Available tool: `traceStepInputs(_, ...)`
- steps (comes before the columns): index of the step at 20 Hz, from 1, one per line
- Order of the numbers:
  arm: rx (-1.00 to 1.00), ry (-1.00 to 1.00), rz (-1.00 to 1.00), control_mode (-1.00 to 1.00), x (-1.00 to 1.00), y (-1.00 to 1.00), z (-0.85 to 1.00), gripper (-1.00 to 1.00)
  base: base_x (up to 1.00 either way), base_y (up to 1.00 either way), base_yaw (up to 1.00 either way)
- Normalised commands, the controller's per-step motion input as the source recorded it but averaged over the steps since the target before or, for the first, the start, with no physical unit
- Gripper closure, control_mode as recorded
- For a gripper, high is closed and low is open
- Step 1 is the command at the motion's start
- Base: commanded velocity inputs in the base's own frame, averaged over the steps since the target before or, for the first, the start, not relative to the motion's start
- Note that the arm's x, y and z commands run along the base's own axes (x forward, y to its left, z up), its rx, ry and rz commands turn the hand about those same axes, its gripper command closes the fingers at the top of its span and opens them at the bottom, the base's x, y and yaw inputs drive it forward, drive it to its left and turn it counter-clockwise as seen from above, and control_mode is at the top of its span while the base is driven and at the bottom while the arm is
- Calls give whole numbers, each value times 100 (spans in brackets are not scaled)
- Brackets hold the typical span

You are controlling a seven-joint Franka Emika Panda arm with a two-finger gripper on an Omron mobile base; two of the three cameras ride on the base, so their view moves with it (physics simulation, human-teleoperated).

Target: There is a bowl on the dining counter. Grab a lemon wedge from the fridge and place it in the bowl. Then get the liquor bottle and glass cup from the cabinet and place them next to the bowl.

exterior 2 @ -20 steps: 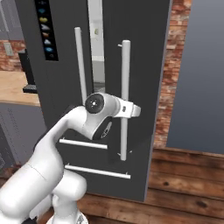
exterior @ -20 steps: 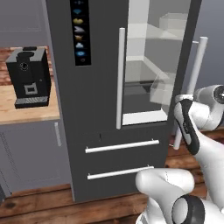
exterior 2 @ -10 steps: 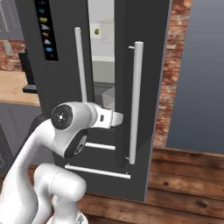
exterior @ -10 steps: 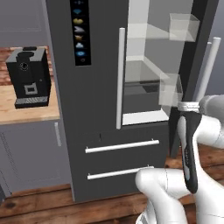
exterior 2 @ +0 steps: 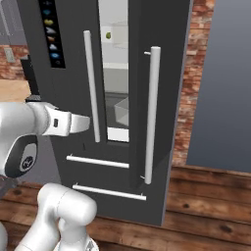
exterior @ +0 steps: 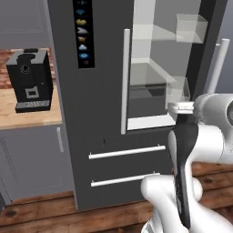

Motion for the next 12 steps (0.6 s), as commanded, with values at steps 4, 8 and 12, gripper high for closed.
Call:
traceStepInputs(4, -2, 1, 0, -100, 45, 62, 20, -100, 0, 0, 0)
traceStepInputs(8, -1, 9, -2, -100, 66, 26, 2, -100, 0, 0, 0)
traceStepInputs(12, 0, 5, -3, -100, 84, 2, 0, -100, 0, 0, 0)
